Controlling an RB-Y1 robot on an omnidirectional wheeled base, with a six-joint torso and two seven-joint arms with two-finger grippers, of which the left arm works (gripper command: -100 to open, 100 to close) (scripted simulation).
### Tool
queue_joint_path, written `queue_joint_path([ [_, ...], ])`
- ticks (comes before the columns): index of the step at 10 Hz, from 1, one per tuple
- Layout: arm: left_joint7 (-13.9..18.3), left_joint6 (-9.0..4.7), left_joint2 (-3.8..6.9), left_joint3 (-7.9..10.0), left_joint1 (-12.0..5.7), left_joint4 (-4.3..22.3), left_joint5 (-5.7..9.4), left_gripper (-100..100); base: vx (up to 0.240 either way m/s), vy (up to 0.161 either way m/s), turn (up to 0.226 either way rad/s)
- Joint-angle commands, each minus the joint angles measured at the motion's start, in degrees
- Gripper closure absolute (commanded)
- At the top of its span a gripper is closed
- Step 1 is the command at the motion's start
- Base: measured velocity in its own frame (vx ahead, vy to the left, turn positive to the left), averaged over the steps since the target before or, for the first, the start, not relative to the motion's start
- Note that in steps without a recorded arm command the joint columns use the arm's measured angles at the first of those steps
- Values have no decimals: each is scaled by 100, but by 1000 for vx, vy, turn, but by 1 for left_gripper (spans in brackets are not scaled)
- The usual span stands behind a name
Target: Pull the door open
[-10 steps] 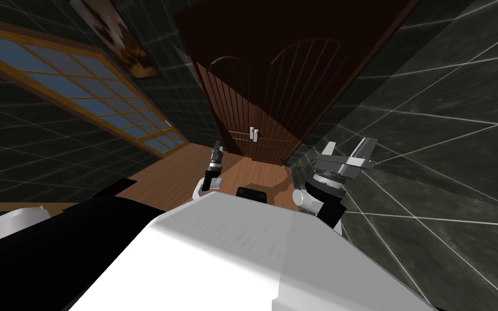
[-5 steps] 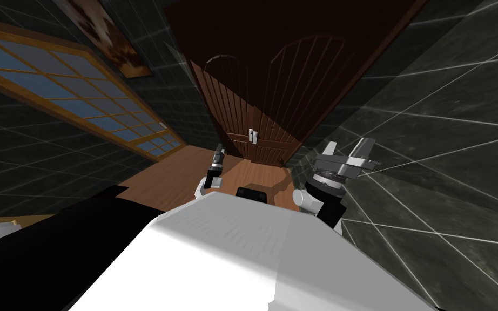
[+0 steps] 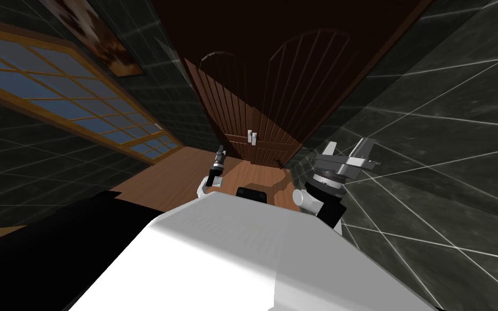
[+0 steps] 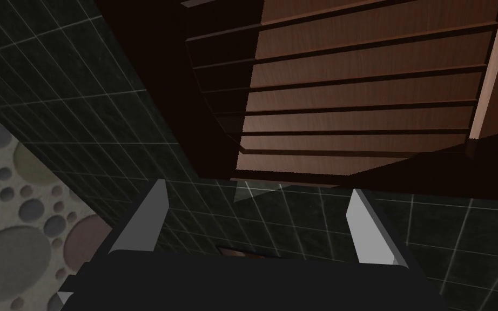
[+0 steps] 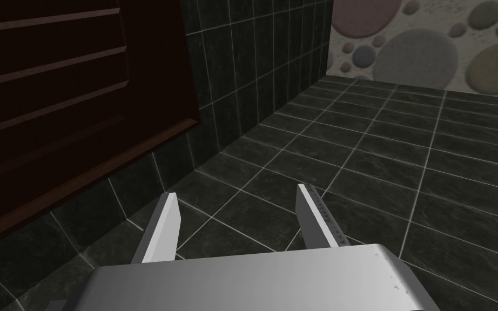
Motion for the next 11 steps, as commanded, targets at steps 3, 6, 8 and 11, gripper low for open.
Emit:
queue_joint_path([
  [3, 106, 36, 79, 25, -143, 365, 85, -100, 96, 26, -34],
  [6, 192, 74, 142, 44, -274, 677, 156, -100, 99, 20, -38],
  [8, 279, 113, 205, 62, -408, 993, 227, -100, 138, 15, -56],
  [11, 367, 152, 263, 77, -546, 1307, 299, -100, 109, 33, -42],
])
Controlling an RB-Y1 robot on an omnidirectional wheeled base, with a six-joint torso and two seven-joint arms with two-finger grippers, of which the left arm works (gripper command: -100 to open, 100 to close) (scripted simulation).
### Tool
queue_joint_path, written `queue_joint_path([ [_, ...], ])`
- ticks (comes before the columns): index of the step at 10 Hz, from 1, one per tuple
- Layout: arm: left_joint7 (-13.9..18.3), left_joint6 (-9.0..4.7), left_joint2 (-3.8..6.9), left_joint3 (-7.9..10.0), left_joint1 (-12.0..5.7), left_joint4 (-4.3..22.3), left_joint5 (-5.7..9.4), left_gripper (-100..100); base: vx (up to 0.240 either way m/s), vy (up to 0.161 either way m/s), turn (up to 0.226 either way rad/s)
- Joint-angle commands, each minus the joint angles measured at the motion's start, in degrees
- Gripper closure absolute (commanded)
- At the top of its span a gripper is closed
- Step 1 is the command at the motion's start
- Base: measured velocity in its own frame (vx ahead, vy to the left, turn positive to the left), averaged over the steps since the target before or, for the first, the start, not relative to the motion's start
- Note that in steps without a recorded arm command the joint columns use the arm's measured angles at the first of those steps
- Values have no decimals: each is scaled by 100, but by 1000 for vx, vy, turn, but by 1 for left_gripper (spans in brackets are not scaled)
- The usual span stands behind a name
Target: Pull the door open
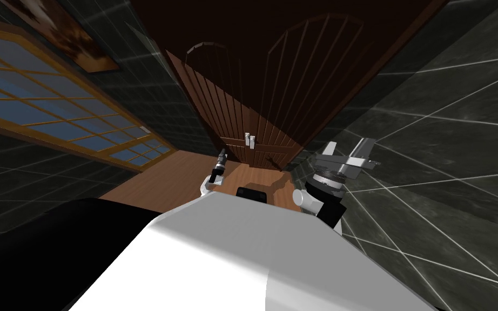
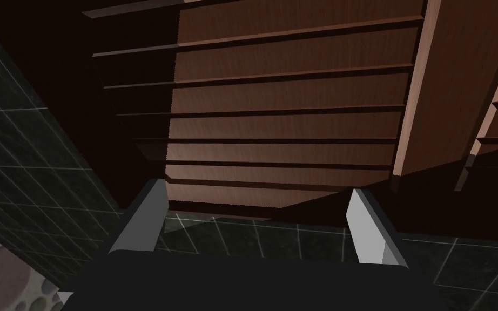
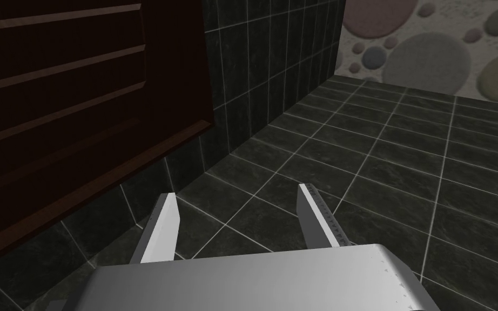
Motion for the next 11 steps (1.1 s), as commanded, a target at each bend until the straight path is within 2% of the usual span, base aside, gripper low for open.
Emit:
queue_joint_path([
  [1, 40, -4, 20, 4, -85, 212, 34, -100, 91, 13, -47],
  [4, 124, 33, 74, 15, -223, 516, 103, -100, 93, 20, -44],
  [5, 180, 57, 108, 21, -314, 715, 148, -100, 138, 11, -79],
  [8, 259, 91, 153, 25, -449, 999, 211, -100, 124, 20, -46],
  [9, 259, 91, 153, 25, -449, 999, 211, -100, 57, 3, -28],
  [11, 358, 133, 205, 24, -623, 1346, 289, -100, 124, 6, -77],
])
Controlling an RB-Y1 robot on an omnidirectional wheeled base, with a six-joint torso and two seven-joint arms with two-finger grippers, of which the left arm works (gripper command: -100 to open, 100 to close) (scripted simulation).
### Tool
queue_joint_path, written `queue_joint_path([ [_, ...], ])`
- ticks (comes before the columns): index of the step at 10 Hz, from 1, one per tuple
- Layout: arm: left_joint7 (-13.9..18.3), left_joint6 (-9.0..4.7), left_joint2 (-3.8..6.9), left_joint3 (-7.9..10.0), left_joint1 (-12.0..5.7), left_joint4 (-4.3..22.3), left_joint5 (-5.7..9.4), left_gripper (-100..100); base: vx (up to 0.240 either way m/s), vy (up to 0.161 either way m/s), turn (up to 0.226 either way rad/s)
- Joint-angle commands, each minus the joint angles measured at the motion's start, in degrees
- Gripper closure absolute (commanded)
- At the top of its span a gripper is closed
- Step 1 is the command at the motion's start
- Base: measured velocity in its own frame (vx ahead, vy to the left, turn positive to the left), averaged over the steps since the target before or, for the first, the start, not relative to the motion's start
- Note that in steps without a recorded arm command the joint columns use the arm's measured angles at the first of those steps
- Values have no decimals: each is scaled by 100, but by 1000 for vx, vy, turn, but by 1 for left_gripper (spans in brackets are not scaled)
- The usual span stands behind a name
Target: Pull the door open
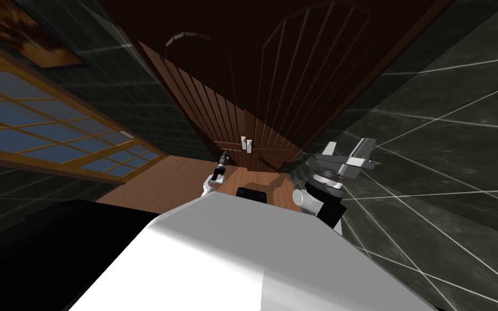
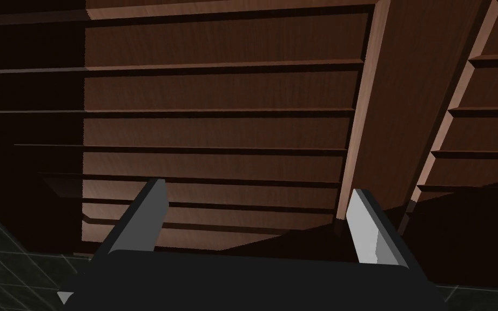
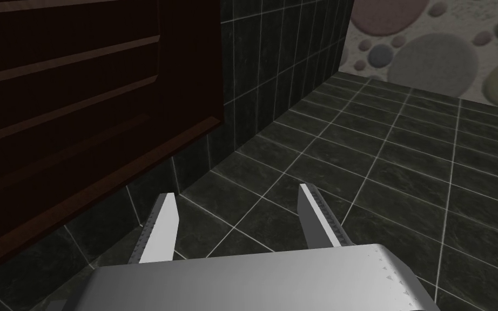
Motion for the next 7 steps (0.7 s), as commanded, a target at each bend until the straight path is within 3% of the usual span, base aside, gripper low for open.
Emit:
queue_joint_path([
  [1, 56, 47, 20, -4, -87, 161, 40, -100, 149, 9, -69],
  [7, 233, 118, 78, -61, -458, 766, 172, -100, 161, -11, -78],
])
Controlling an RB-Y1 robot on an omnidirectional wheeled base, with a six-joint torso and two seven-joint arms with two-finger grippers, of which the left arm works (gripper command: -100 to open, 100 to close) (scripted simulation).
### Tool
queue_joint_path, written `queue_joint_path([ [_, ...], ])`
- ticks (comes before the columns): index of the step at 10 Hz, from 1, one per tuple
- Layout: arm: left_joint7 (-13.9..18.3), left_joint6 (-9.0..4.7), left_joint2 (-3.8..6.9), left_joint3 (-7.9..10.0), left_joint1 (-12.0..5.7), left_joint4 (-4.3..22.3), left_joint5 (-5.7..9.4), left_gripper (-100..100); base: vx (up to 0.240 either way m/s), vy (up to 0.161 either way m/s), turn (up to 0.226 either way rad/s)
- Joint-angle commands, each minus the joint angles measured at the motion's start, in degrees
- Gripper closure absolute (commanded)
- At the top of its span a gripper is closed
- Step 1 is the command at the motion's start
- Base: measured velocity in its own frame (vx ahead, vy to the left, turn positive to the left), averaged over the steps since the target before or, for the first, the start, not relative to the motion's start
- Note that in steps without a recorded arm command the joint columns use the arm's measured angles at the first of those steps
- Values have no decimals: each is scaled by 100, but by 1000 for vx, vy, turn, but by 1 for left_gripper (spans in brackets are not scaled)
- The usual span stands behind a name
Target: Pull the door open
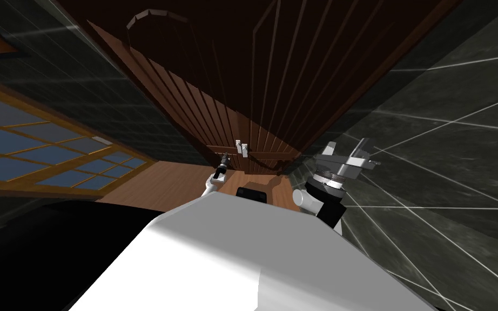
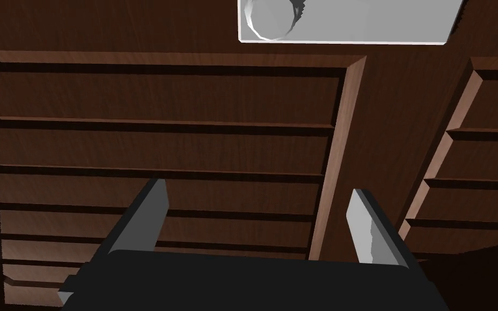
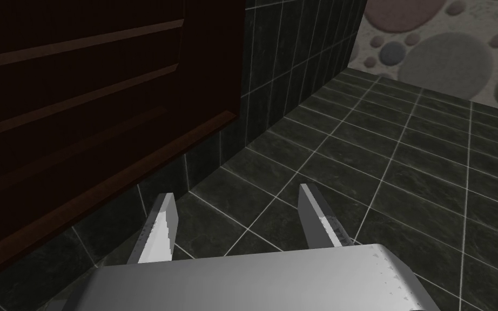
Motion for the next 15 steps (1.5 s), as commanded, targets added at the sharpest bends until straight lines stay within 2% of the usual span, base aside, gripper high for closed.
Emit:
queue_joint_path([
  [1, 47, 27, 8, -30, -104, 122, 30, -100, 179, -43, -84],
  [3, 81, 37, -8, -87, -223, 221, 49, -100, 187, -59, -112],
  [4, 69, 44, -6, -71, -181, 176, 43, -100, 79, -32, -15],
  [5, 81, 53, 99, 83, -83, 251, 71, -100, -78, 92, 179],
  [8, 112, 66, 335, 400, 64, 400, 135, -100, -116, 94, 106],
  [12, 173, 71, 642, 775, 144, 608, 225, -100, 9, 0, 25],
  [13, 196, 67, 705, 840, 124, 662, 249, -100, 145, -45, -61],
  [15, 221, 56, 720, 835, 54, 697, 265, -100, 195, 2, -86],
])
